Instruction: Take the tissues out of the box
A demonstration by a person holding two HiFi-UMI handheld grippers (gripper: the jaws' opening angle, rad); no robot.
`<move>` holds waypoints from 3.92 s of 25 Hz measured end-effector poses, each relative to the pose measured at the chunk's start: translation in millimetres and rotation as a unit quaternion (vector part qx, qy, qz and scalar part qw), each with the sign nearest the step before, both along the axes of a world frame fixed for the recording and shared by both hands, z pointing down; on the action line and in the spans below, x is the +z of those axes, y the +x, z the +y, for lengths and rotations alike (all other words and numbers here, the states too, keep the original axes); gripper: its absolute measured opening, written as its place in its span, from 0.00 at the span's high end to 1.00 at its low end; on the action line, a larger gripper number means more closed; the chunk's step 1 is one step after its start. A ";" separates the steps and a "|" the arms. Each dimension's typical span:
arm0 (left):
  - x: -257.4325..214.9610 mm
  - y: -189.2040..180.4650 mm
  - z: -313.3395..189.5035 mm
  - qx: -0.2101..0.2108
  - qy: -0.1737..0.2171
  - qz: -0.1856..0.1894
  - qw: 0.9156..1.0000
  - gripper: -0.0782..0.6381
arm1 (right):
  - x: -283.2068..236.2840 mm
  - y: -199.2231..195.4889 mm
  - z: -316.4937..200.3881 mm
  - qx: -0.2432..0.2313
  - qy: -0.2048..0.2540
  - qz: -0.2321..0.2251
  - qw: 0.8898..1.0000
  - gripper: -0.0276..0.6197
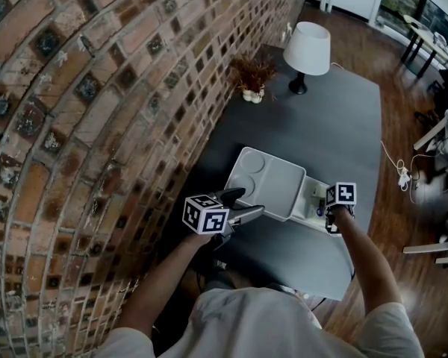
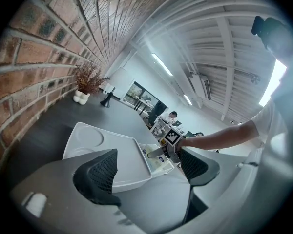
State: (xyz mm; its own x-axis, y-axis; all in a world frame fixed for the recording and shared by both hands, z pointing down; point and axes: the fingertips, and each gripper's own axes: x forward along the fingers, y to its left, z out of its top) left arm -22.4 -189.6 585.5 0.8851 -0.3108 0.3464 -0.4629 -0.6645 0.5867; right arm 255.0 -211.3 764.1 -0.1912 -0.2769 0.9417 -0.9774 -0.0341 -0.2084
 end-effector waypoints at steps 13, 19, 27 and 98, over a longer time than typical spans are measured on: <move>-0.1 -0.7 0.2 -0.010 0.013 -0.009 1.000 0.35 | 8.9 -5.7 -1.8 0.048 0.016 0.030 0.998 0.15; -0.8 -4.6 -2.5 -0.033 0.027 -0.003 0.999 0.35 | 12.4 -3.5 -4.3 0.055 0.027 0.031 0.998 0.15; -4.3 -6.2 -10.8 -0.075 0.064 0.008 0.995 0.35 | 13.2 -2.4 -5.2 0.061 0.026 0.031 0.997 0.18; -127.5 0.3 4.4 -0.116 0.363 -0.041 0.924 0.35 | -340.8 -21.5 128.5 0.043 0.633 0.140 0.760 0.24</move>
State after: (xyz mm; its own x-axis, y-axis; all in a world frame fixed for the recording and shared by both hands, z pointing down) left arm -22.2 -185.2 458.0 0.7460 -0.6650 0.0356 -0.6648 -0.7468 -0.0180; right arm 233.5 -82.7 423.3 0.0377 -0.9952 -0.0902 -0.9950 -0.0458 0.0892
